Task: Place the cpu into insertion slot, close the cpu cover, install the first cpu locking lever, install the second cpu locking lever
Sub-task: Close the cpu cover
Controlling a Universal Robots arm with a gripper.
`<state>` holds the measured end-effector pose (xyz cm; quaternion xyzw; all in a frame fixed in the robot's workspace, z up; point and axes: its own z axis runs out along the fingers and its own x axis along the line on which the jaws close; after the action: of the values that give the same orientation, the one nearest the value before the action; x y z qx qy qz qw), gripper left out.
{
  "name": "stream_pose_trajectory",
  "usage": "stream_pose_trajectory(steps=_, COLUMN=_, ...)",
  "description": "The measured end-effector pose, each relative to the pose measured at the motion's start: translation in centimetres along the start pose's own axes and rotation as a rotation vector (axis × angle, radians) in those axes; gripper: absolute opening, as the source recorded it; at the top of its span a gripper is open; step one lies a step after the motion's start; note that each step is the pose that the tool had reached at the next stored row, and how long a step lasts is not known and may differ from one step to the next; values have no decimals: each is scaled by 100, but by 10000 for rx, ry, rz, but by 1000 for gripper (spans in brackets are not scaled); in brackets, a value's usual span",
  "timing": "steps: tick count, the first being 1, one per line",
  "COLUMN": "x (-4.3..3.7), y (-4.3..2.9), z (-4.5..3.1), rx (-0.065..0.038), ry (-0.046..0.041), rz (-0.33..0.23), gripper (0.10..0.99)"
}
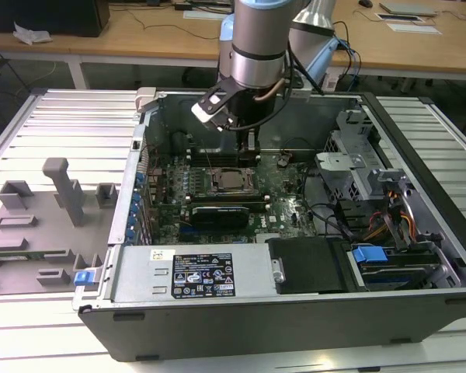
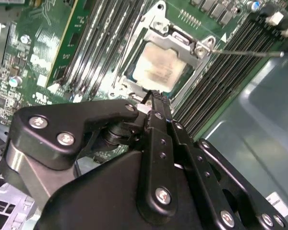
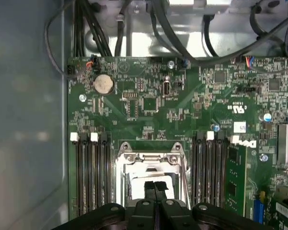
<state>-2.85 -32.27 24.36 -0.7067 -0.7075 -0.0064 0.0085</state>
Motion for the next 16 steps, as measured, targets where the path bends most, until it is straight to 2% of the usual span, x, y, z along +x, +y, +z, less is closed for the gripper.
stream_pose_trajectory(steps=5, x=-28, y=-100, z=89, rx=-22, ry=0, rz=0, gripper=106)
stream_pose_trajectory(steps=10, x=-33, y=-139, z=184, rx=-23, ry=1, rz=0, gripper=106)
stream_pose_trajectory(steps=15, x=-33, y=-141, z=185, rx=-22, ry=0, rz=-27, gripper=106)
stream_pose_trajectory(steps=16, x=-33, y=-141, z=185, rx=-19, ry=-1, rz=-189, gripper=106)
